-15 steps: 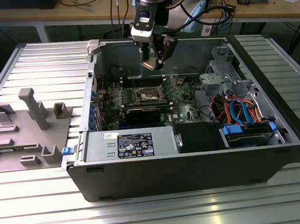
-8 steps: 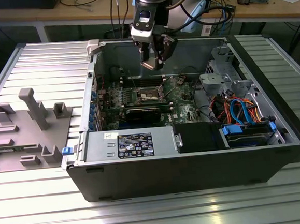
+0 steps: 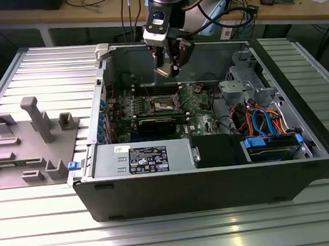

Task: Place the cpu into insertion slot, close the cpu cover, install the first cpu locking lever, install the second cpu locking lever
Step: 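Place the cpu into insertion slot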

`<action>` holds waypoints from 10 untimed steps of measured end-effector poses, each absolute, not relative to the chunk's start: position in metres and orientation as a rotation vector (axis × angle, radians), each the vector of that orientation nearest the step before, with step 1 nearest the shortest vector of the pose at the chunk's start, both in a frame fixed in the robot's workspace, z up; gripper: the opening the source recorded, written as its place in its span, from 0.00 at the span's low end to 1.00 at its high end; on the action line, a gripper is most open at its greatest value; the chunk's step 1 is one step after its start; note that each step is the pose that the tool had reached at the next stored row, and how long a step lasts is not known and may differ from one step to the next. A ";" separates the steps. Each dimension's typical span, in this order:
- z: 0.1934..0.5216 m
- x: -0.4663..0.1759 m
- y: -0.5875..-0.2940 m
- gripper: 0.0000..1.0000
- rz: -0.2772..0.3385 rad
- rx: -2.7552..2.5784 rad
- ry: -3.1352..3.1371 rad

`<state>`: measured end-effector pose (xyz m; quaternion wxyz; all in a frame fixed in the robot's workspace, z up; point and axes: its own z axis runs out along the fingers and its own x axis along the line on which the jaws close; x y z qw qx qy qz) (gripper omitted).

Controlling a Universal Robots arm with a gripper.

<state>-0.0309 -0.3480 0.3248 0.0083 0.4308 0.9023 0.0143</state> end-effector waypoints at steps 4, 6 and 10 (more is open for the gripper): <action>0.325 -0.031 -0.348 0.54 0.045 1.348 2.819; 0.325 -0.031 -0.348 0.54 0.045 1.350 2.818; 0.325 -0.031 -0.348 0.54 0.045 1.352 2.817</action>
